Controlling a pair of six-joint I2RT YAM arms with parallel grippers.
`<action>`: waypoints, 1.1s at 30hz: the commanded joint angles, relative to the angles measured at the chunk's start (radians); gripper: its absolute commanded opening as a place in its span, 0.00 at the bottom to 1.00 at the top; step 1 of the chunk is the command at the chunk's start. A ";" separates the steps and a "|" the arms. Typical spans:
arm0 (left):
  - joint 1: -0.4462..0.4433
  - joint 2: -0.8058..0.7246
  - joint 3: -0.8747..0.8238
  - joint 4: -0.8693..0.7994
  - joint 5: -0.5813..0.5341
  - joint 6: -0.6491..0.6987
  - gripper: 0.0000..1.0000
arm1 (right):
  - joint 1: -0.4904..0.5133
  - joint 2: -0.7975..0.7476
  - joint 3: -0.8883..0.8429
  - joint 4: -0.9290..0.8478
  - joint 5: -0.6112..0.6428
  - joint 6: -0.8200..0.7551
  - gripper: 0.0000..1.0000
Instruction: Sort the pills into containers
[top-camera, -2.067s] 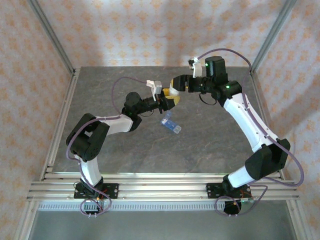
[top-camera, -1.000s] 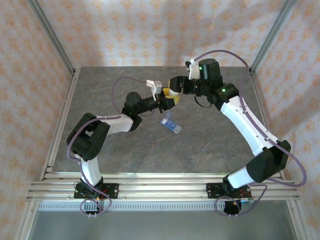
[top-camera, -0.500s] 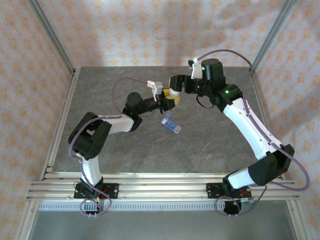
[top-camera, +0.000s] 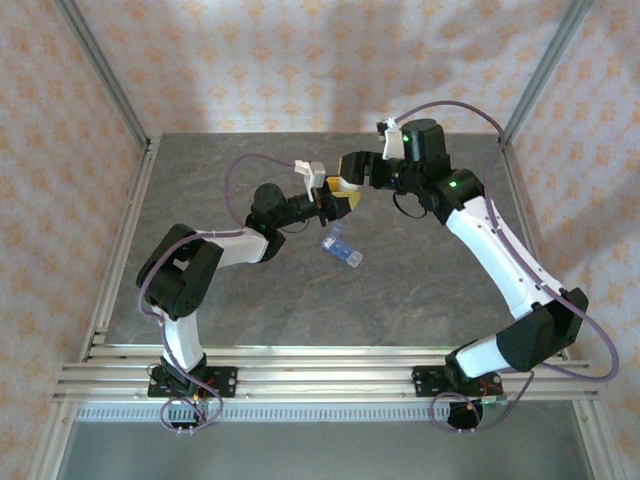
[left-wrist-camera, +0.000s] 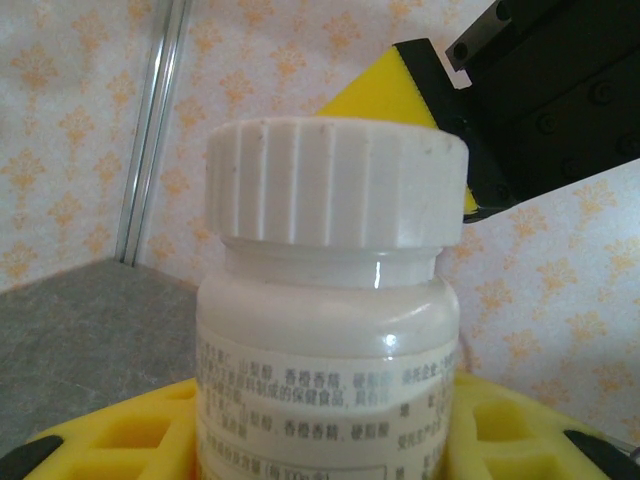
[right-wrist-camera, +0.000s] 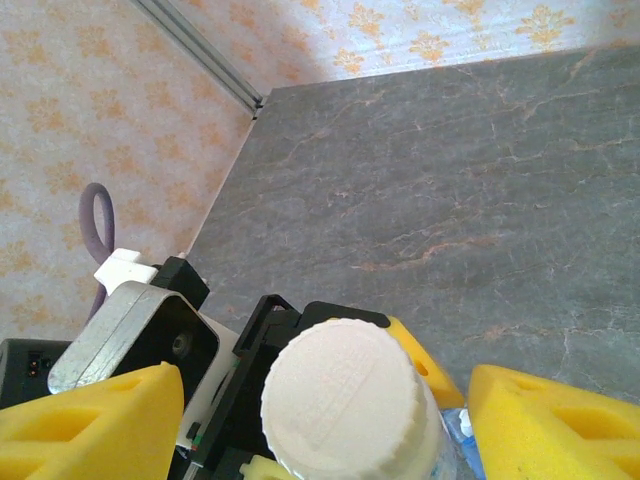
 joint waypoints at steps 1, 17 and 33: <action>0.008 0.004 0.033 0.053 -0.005 0.014 0.00 | 0.006 -0.022 -0.010 0.007 0.012 0.016 0.75; 0.008 0.007 0.034 0.053 -0.005 0.014 0.00 | 0.028 -0.024 -0.003 0.012 -0.001 0.026 0.73; 0.007 0.015 0.039 0.053 -0.005 0.014 0.00 | 0.038 -0.050 -0.020 0.000 0.012 0.019 0.72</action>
